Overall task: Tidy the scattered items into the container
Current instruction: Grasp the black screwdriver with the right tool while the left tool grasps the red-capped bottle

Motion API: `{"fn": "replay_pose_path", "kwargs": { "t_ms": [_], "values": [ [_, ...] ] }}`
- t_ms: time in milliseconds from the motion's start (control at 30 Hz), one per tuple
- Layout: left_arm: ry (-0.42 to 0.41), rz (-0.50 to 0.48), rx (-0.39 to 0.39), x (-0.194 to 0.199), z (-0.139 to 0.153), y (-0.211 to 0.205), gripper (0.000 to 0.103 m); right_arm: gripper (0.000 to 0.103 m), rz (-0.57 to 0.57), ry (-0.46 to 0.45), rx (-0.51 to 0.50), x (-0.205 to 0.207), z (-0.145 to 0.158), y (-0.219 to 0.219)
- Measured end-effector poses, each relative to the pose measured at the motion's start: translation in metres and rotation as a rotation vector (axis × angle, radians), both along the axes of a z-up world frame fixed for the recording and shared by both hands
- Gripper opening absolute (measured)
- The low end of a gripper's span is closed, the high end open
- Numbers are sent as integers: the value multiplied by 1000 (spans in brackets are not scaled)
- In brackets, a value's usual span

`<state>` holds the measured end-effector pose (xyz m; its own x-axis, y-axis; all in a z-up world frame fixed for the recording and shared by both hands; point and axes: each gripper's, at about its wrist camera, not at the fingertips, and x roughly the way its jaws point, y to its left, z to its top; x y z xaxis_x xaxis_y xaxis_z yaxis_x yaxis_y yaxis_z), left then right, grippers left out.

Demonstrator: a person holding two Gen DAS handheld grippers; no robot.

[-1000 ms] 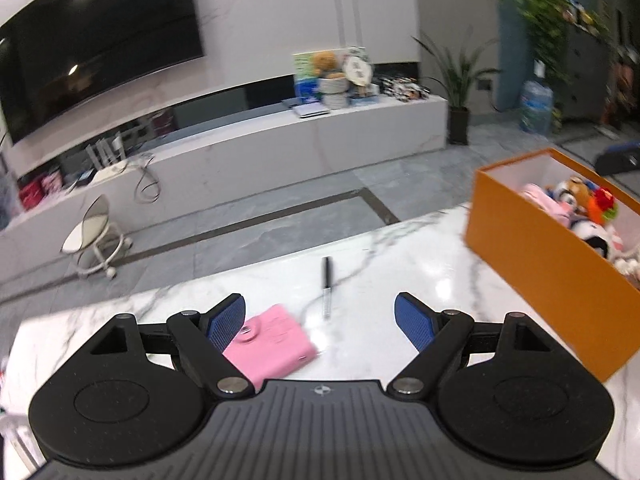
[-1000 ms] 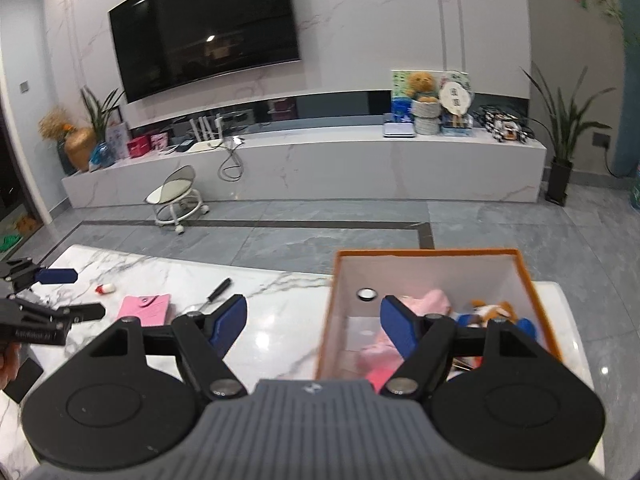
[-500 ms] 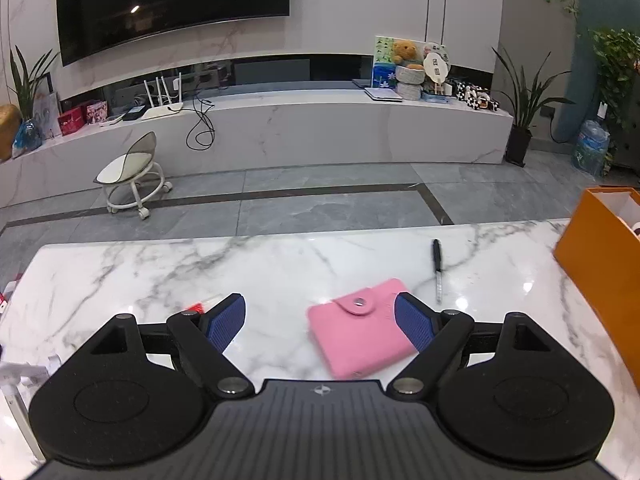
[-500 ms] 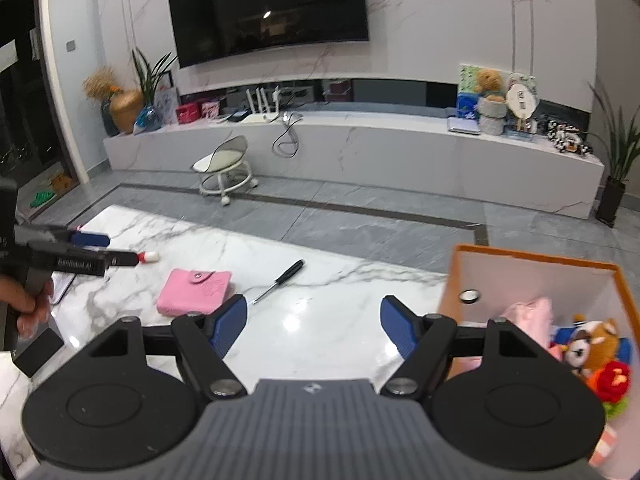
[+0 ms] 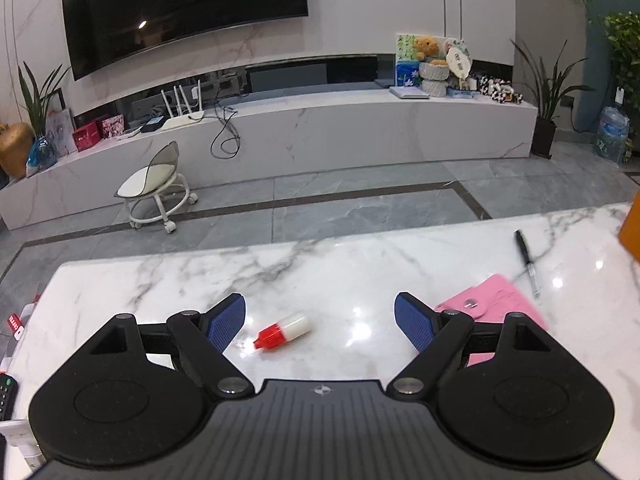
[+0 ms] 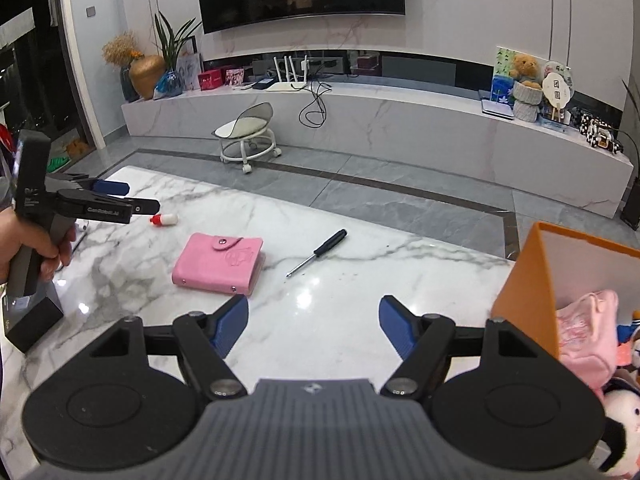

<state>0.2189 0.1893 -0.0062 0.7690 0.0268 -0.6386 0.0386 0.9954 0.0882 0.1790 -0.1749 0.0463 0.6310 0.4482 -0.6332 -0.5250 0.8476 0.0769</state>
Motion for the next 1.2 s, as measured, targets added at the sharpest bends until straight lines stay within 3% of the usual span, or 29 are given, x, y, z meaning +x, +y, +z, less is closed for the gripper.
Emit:
{"fn": "replay_pose_path", "kwargs": {
  "t_ms": [267,533,867,1200],
  "values": [
    [50,81,-50,21,-18,19,97,70,-42,-3,-33,15,-20,20],
    [66,96,-75,28,-30,23,97,65,-96,11,-92,37,-51,42],
    [75,118,-91,33,-40,30,97,60,-218,19,-37,92,-69,79],
    [95,103,-102,34,-48,35,97,50,-240,39,-20,124,-90,104]
  ]
}}
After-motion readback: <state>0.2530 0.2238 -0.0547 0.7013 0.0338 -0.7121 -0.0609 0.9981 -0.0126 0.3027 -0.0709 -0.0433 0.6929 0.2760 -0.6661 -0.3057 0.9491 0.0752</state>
